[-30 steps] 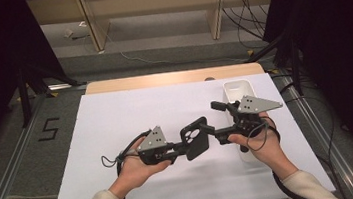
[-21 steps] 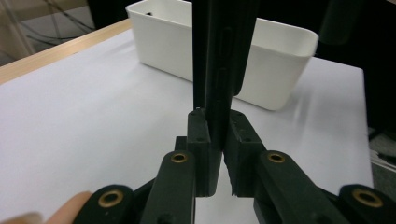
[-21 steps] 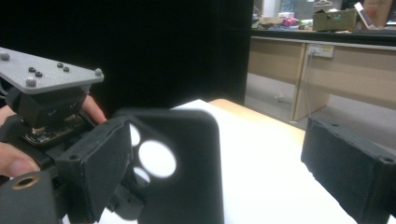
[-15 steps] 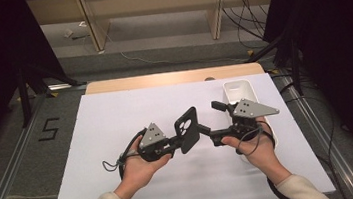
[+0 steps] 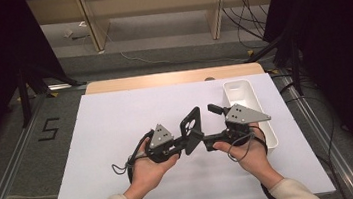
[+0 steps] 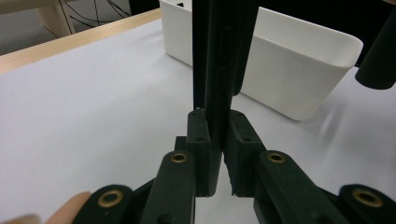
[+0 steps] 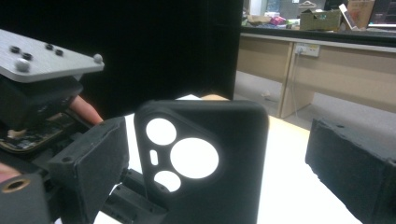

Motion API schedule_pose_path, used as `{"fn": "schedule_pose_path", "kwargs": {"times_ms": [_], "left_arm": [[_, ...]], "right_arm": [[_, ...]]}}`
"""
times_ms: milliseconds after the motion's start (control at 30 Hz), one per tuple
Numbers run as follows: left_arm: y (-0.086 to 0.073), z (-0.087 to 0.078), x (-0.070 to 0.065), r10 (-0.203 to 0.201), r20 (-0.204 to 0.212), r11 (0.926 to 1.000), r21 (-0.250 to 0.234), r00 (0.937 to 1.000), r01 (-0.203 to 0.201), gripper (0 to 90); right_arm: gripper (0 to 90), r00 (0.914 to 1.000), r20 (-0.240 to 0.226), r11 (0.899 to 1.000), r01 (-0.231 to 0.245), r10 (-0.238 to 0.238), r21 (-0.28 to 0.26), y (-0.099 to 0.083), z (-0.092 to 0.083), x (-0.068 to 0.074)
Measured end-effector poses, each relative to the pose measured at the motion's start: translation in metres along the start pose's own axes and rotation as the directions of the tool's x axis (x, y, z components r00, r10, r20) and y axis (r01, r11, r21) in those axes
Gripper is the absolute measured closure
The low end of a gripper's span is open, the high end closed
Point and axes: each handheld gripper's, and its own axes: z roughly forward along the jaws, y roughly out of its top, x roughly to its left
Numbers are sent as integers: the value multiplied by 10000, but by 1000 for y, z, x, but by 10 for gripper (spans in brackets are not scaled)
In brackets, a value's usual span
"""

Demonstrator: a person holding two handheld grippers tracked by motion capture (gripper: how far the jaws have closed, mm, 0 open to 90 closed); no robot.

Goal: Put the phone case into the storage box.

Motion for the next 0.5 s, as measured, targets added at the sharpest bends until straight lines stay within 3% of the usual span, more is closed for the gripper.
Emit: {"fn": "schedule_pose_path", "kwargs": {"times_ms": [300, 500], "left_arm": [[2, 4, -5, -36, -1, 9999, 98, 10000, 36, 807], [2, 6, -7, -76, 18, 9999, 136, 10000, 76, 807]], "right_arm": [[63, 9996, 263, 10000, 89, -88, -18, -1, 4, 2], [66, 9997, 204, 9997, 150, -155, 210, -5, 10, 3]]}}
